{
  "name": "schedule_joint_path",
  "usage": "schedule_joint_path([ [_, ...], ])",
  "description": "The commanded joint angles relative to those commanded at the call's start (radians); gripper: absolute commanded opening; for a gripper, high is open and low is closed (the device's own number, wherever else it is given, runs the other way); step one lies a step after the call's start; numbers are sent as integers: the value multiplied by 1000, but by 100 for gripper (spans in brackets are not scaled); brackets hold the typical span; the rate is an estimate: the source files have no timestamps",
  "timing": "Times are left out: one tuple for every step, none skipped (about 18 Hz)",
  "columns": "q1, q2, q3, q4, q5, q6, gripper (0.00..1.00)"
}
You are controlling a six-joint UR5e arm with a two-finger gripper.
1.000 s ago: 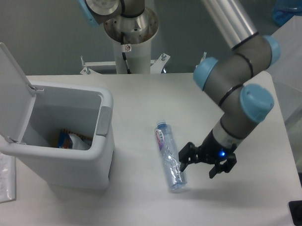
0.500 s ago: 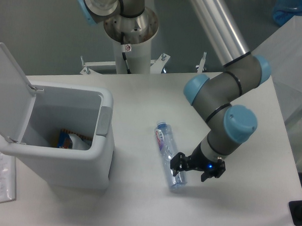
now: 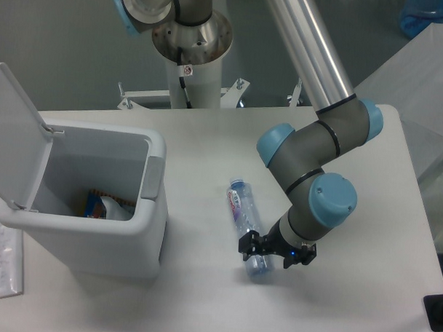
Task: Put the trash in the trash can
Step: 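Lower the gripper around the bottle's body and close it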
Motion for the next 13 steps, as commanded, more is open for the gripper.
schedule_joint_path([
  [-2,-6,0,0,11,-6,100],
  [-3,-12,5,0,14,-12,100],
  [-3,-15,9,2,12,-14,100],
  [-3,-15,11,3,11,-14,100],
  [-3,-17,15,5,12,-14,100],
  [-3,-20,21,3,14,-14,100],
  [-3,-25,25,3,14,-14,100],
  [-3,-25,29,3,14,-14,100],
  [-3,-26,35,2,14,-14,100],
  [-5,-26,40,2,14,-14,100],
  [-6,-29,41,2,14,-14,100],
  [-6,-31,44,2,14,-14,100],
  [-6,-32,45,2,14,-14,100],
])
